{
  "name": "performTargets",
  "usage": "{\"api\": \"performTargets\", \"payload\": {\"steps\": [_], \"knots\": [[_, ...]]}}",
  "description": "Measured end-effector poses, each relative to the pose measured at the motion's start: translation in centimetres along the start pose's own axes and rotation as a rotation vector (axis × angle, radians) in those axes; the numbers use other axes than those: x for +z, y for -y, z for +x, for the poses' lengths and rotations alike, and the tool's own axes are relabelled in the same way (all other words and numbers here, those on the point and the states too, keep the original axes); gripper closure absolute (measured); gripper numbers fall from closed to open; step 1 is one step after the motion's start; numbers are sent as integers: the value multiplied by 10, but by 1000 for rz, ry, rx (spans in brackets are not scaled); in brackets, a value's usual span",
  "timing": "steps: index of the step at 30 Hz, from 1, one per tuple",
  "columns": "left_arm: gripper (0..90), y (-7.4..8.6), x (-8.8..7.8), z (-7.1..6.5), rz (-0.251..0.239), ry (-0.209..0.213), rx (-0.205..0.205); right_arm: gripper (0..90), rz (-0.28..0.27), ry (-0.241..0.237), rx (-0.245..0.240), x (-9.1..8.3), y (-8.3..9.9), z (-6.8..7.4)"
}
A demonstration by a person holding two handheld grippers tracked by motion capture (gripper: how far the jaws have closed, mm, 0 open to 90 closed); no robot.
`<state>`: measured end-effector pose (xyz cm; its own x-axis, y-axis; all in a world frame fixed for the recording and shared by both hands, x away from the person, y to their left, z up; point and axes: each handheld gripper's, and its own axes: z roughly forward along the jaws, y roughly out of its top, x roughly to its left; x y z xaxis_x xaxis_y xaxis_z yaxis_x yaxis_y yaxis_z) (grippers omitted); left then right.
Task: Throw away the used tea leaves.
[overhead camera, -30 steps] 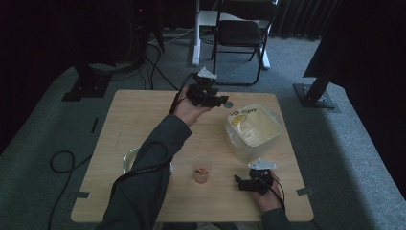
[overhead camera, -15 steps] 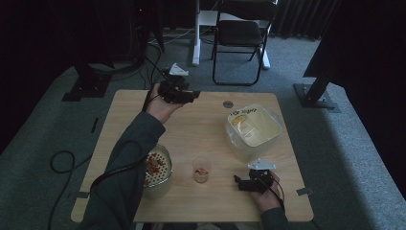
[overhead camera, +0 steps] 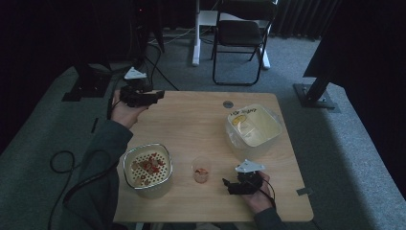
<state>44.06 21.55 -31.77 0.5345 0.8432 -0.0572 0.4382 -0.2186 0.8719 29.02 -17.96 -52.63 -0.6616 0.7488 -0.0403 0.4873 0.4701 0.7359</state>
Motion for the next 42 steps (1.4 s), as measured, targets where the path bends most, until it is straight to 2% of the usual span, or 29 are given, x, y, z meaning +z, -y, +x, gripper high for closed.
{"api": "performTargets", "payload": {"steps": [2, 7, 9, 13, 15, 17, 21, 25, 28, 31, 33, 37, 42], "knots": [[436, 3, -7, 7, -17, -10, -18, 149, -17, -34, -46, 3, -8, 8], [426, 10, -20, 21, -40, -42, -57, 131, -45, -120, -75, 10, -19, 23], [426, 13, -24, 26, -47, -51, -69, 133, -69, -140, -90, 13, -25, 29], [426, 19, -27, 33, -59, -56, -84, 139, -118, -204, -92, 22, -40, 38], [425, 23, -27, 34, -58, -53, -85, 153, -105, -198, -118, 33, -47, 42], [420, 27, -27, 35, -56, -51, -74, 219, -110, -212, -121, 44, -54, 45], [413, 38, -26, 39, -57, -37, -60, 342, -155, -244, -87, 50, -64, 43], [412, 51, -27, 42, -57, -14, -63, 369, -196, -241, -70, 49, -81, 38], [405, 59, -28, 43, -64, 11, -58, 372, -223, -227, -59, 44, -102, 32], [385, 63, -28, 39, -78, 42, -44, 372, -248, -203, -59, 38, -134, 24], [358, 65, -27, 35, -82, 64, -16, 372, -266, -194, -50, 35, -155, 18], [301, 67, -21, 18, -65, 96, 68, 372, -302, -204, -25, 32, -197, 7], [291, 65, -14, 3, -68, 140, 120, 372, -348, -228, -3, 30, -251, 2]]}}
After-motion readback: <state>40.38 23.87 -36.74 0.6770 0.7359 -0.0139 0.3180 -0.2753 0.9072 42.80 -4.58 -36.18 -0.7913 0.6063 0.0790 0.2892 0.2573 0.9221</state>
